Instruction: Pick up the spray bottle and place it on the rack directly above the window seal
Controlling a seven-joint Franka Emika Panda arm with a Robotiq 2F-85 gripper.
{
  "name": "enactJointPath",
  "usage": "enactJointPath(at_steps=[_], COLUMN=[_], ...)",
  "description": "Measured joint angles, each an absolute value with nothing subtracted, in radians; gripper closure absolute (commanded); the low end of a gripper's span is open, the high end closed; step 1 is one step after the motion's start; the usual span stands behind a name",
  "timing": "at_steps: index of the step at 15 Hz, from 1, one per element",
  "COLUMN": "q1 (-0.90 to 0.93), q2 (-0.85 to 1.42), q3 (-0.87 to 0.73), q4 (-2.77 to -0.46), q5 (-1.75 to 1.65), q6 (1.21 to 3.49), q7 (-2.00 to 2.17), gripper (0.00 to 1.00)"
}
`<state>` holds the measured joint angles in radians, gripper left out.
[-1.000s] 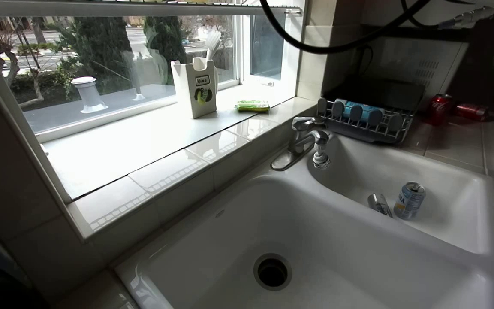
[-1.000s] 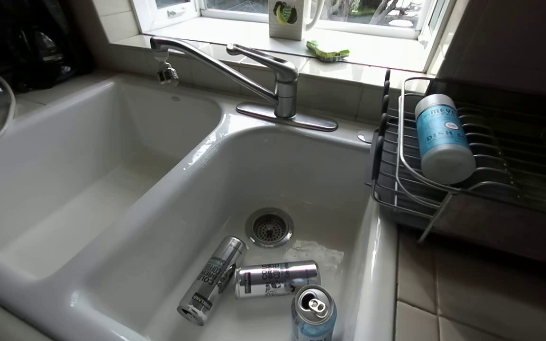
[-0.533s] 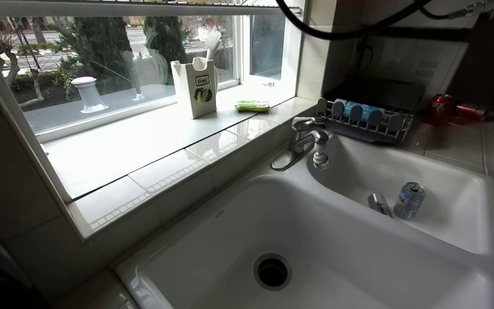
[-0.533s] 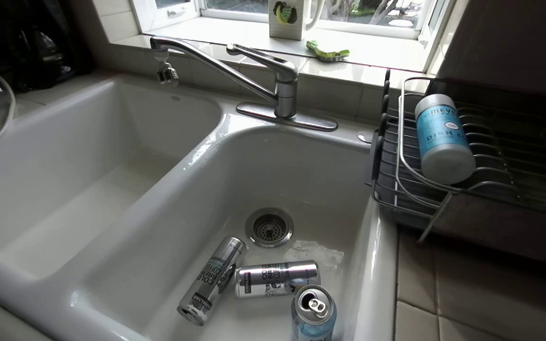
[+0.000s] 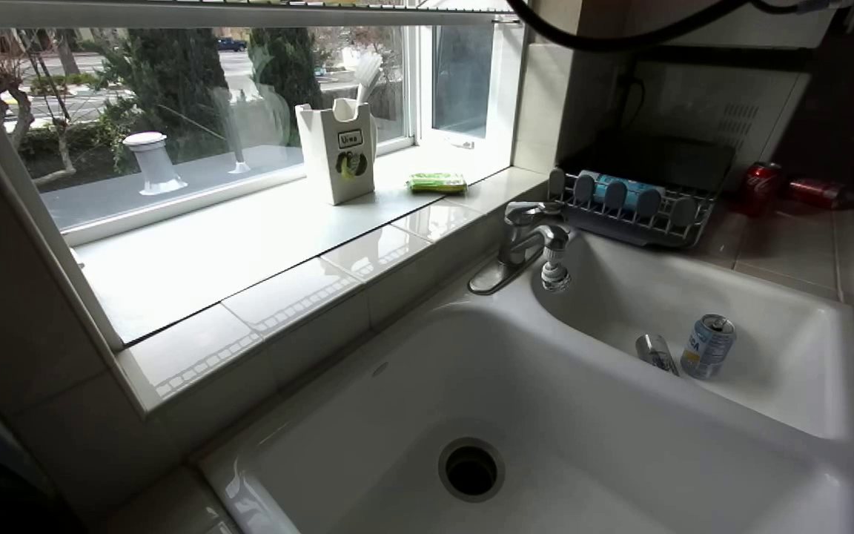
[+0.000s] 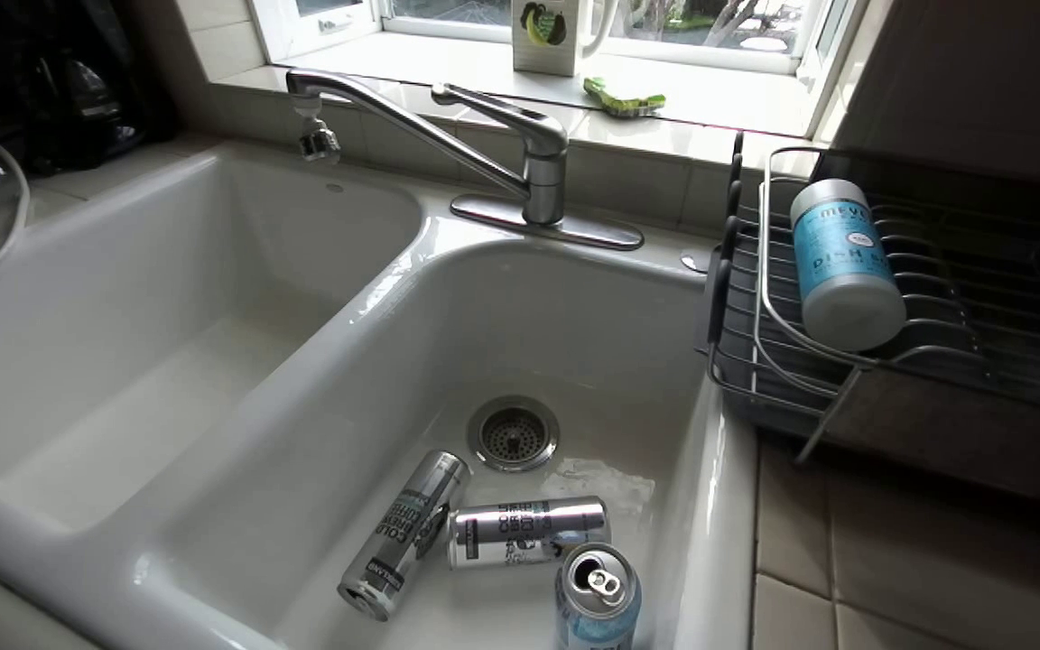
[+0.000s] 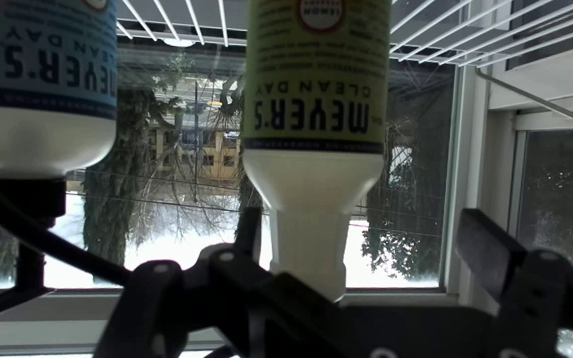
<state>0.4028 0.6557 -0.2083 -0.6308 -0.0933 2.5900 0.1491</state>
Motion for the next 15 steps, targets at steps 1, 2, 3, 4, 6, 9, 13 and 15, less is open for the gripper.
enactJointPath(at_steps=[1,2,3,4,6,9,13,15], q1=[0.410,0.417,0.425,0.433,0.449,0.475,0.517,0.540], q2=[0.649,0.643,0.636,0.629,0.614,0.590,0.553,0.529], q3=[-0.221,-0.232,-0.243,-0.250,-0.258,-0.269,-0.281,-0.286], q4=[-0.632,-0.632,-0.633,-0.634,-0.637,-0.640,-0.647,-0.661], q5=[-0.105,-0.116,-0.126,-0.134,-0.144,-0.164,-0.201,-0.221], q6=[2.571,2.548,2.524,2.500,2.456,2.396,2.299,2.252], q7=[0.154,0.158,0.160,0.162,0.162,0.162,0.162,0.163], gripper=[0.00,0.00,0.00,0.00,0.00,0.00,0.00,0.00])
